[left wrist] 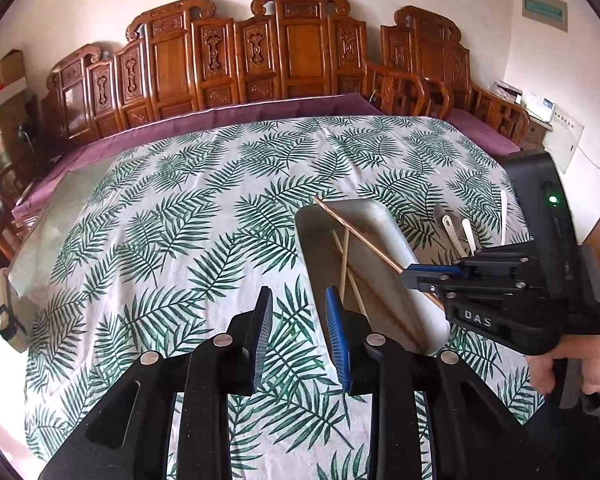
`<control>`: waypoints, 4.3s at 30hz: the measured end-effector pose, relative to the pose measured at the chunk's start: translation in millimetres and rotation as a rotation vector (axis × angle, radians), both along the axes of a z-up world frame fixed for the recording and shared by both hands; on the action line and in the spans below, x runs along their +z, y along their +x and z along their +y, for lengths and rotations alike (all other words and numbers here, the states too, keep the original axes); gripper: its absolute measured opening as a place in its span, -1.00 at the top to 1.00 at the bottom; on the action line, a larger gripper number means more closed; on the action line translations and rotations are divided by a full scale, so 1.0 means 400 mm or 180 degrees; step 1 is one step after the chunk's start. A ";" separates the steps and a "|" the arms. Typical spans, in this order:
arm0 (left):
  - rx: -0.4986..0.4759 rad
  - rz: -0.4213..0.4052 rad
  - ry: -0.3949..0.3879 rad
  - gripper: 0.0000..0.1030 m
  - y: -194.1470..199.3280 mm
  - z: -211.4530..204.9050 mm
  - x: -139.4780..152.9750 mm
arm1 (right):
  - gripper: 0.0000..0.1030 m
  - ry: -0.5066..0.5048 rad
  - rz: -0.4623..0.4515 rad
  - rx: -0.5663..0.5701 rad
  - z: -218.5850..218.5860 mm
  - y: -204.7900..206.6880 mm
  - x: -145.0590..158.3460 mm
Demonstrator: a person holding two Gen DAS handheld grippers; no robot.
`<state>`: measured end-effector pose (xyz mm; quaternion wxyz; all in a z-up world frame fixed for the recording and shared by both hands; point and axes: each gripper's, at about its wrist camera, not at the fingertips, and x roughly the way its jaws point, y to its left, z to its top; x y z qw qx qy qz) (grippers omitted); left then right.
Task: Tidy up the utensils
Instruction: 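Lower the held chopstick into the grey tray and open the right tool, then grasp a white plastic fork by its handle with the right tool and lift, then close the left tool around a large white spoon while the right tool holds the fork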
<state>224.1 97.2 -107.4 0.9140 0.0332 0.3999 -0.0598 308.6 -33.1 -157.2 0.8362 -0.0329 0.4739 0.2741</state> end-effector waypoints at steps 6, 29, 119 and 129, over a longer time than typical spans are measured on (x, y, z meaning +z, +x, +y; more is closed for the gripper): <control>0.0018 0.0006 -0.0042 0.50 -0.004 0.014 -0.005 | 0.84 0.0060 -0.0016 -0.0015 0.014 0.005 -0.004; -0.0175 -0.0029 -0.0119 0.50 -0.012 -0.098 -0.007 | 0.84 -0.0040 -0.0558 -0.0222 -0.324 -0.043 0.108; -0.0479 0.1365 -0.0167 0.50 0.244 -0.568 -0.305 | 0.92 0.0095 0.0215 -0.0791 -0.712 -0.036 -0.060; -0.0506 0.1307 -0.0208 0.83 0.225 -0.531 -0.296 | 0.93 0.0085 0.0222 -0.0794 -0.684 -0.065 -0.051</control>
